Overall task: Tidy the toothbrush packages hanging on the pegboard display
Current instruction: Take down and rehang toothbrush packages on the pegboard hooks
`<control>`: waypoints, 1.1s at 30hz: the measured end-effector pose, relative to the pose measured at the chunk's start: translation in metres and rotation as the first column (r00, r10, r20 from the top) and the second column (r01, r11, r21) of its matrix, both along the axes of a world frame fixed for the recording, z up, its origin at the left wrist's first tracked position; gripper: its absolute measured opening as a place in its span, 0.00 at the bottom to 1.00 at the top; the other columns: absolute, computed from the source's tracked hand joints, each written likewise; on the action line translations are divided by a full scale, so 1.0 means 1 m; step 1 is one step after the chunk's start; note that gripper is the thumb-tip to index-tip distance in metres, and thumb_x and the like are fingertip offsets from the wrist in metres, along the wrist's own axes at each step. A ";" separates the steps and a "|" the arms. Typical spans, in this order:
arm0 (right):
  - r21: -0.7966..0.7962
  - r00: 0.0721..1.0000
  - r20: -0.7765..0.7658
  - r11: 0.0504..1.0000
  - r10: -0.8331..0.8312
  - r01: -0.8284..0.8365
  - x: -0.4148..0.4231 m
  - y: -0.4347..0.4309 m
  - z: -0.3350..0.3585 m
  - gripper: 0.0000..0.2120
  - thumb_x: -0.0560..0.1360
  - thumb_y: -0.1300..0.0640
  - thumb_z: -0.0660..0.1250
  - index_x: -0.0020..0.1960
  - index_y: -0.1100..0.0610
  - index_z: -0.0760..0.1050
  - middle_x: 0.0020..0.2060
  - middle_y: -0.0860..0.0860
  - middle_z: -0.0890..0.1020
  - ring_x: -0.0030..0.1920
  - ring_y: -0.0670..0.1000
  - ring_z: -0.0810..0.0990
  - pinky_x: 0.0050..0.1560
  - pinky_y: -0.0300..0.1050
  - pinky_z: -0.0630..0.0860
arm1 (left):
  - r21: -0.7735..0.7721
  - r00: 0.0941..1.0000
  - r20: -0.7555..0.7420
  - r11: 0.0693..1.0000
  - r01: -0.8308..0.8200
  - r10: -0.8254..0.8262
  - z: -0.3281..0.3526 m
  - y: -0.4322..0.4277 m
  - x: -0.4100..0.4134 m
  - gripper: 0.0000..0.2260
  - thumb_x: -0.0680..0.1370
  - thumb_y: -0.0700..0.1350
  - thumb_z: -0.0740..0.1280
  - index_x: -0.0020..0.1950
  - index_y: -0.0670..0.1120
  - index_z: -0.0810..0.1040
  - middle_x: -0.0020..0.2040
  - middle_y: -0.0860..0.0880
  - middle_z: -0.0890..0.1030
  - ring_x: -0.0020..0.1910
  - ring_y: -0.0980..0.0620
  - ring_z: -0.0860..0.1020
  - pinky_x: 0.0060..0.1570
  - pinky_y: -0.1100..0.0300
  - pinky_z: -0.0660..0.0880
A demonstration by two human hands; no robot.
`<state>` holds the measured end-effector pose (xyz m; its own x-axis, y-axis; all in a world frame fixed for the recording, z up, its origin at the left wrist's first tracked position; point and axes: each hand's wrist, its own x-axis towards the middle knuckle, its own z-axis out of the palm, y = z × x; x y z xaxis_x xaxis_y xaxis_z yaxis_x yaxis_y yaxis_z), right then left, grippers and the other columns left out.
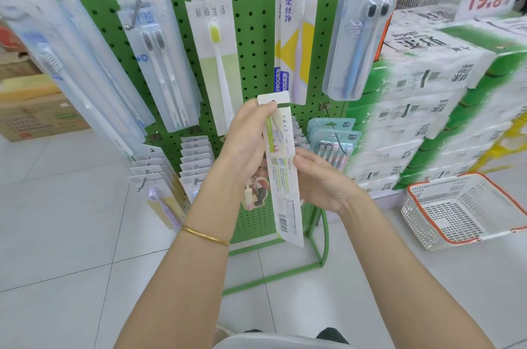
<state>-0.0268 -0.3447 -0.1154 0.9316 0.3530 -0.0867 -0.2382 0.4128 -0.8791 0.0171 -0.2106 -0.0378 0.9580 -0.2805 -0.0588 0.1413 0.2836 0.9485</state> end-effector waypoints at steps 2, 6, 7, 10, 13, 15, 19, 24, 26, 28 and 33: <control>-0.029 0.996 0.067 0.998 0.057 -0.055 0.002 0.008 0.009 0.43 0.64 0.46 0.78 0.68 0.68 0.66 0.62 0.67 0.75 0.63 0.64 0.74 0.66 0.64 0.68 | -0.036 1.000 0.022 0.999 0.019 -0.019 0.010 0.004 -0.001 0.07 0.80 0.40 0.58 0.43 0.45 0.71 0.38 0.46 0.74 0.38 0.50 0.74 0.39 0.57 0.70; -0.111 0.984 0.181 0.994 0.000 0.020 0.008 0.020 0.034 0.31 0.61 0.45 0.79 0.57 0.60 0.75 0.47 0.55 0.83 0.49 0.55 0.81 0.56 0.56 0.77 | 0.013 0.995 0.096 1.000 -0.024 0.022 0.032 0.012 -0.003 0.05 0.81 0.42 0.59 0.53 0.45 0.74 0.40 0.48 0.80 0.43 0.52 0.78 0.42 0.60 0.75; -0.173 0.973 0.223 0.979 -0.064 0.104 0.009 0.023 0.041 0.28 0.62 0.46 0.79 0.56 0.57 0.75 0.44 0.52 0.83 0.48 0.53 0.81 0.55 0.55 0.78 | 0.071 0.991 0.124 0.996 -0.063 0.054 0.036 0.015 -0.002 0.06 0.81 0.43 0.60 0.56 0.45 0.74 0.45 0.47 0.81 0.46 0.51 0.79 0.46 0.58 0.76; -0.340 0.883 0.382 0.846 -0.275 0.410 0.015 0.036 0.059 0.18 0.68 0.52 0.75 0.55 0.48 0.72 0.42 0.46 0.81 0.45 0.46 0.80 0.49 0.45 0.77 | 0.263 0.968 0.229 0.951 -0.165 0.105 0.048 0.026 0.000 0.10 0.81 0.47 0.62 0.60 0.46 0.74 0.56 0.45 0.81 0.54 0.50 0.80 0.57 0.52 0.77; -0.379 0.747 0.528 0.675 -0.404 0.633 0.021 0.054 0.081 0.16 0.68 0.52 0.76 0.49 0.43 0.70 0.41 0.43 0.78 0.39 0.39 0.75 0.43 0.34 0.73 | 0.248 0.929 0.322 0.931 -0.267 0.181 0.066 0.037 -0.003 0.15 0.82 0.52 0.57 0.60 0.45 0.76 0.53 0.48 0.83 0.51 0.54 0.81 0.55 0.54 0.78; -0.370 0.676 0.595 0.599 -0.435 0.710 0.027 0.066 0.093 0.17 0.67 0.49 0.76 0.47 0.44 0.69 0.37 0.41 0.75 0.35 0.38 0.71 0.38 0.33 0.71 | 0.198 0.894 0.384 0.925 -0.324 0.231 0.075 0.043 -0.004 0.19 0.82 0.55 0.55 0.59 0.45 0.77 0.51 0.47 0.83 0.49 0.52 0.82 0.53 0.55 0.79; -0.415 0.583 0.685 0.423 -0.437 0.805 0.037 0.086 0.106 0.22 0.65 0.40 0.74 0.49 0.48 0.67 0.35 0.40 0.70 0.35 0.41 0.69 0.37 0.42 0.68 | 0.180 0.809 0.511 0.885 -0.430 0.289 0.082 0.051 -0.004 0.12 0.79 0.53 0.62 0.51 0.45 0.76 0.51 0.40 0.81 0.48 0.46 0.79 0.54 0.49 0.77; -0.448 0.544 0.735 0.312 -0.404 0.838 0.042 0.101 0.114 0.25 0.65 0.34 0.70 0.49 0.49 0.65 0.37 0.41 0.69 0.39 0.45 0.71 0.39 0.45 0.69 | 0.148 0.753 0.555 0.849 -0.508 0.354 0.082 0.059 0.004 0.02 0.79 0.44 0.64 0.49 0.47 0.76 0.50 0.44 0.81 0.48 0.49 0.79 0.51 0.54 0.77; -0.482 0.556 0.736 0.279 -0.386 0.831 0.044 0.103 0.113 0.26 0.65 0.32 0.69 0.49 0.49 0.64 0.37 0.41 0.69 0.40 0.47 0.72 0.38 0.45 0.67 | 0.159 0.749 0.555 0.837 -0.523 0.363 0.080 0.062 0.008 0.03 0.79 0.42 0.63 0.49 0.48 0.76 0.50 0.44 0.81 0.50 0.47 0.79 0.54 0.50 0.77; -0.510 0.571 0.731 0.257 -0.373 0.821 0.045 0.103 0.112 0.26 0.65 0.32 0.68 0.48 0.49 0.63 0.37 0.42 0.68 0.40 0.48 0.71 0.37 0.45 0.65 | 0.167 0.755 0.543 0.834 -0.526 0.368 0.076 0.062 0.013 0.03 0.79 0.41 0.63 0.49 0.48 0.75 0.51 0.44 0.81 0.50 0.47 0.79 0.55 0.49 0.77; -0.552 0.587 0.716 0.209 -0.377 0.807 0.054 0.105 0.109 0.27 0.66 0.32 0.67 0.49 0.50 0.62 0.41 0.45 0.72 0.41 0.52 0.74 0.37 0.47 0.66 | 0.167 0.754 0.533 0.826 -0.539 0.384 0.071 0.060 0.025 0.03 0.80 0.40 0.62 0.50 0.48 0.74 0.51 0.44 0.80 0.50 0.48 0.79 0.53 0.54 0.76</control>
<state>0.0274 -0.2398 -0.0065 0.8271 -0.3557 0.4352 0.1420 -0.6170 -0.7740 0.0417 -0.1509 0.0337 0.8956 0.1610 0.4147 -0.4026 -0.1032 0.9095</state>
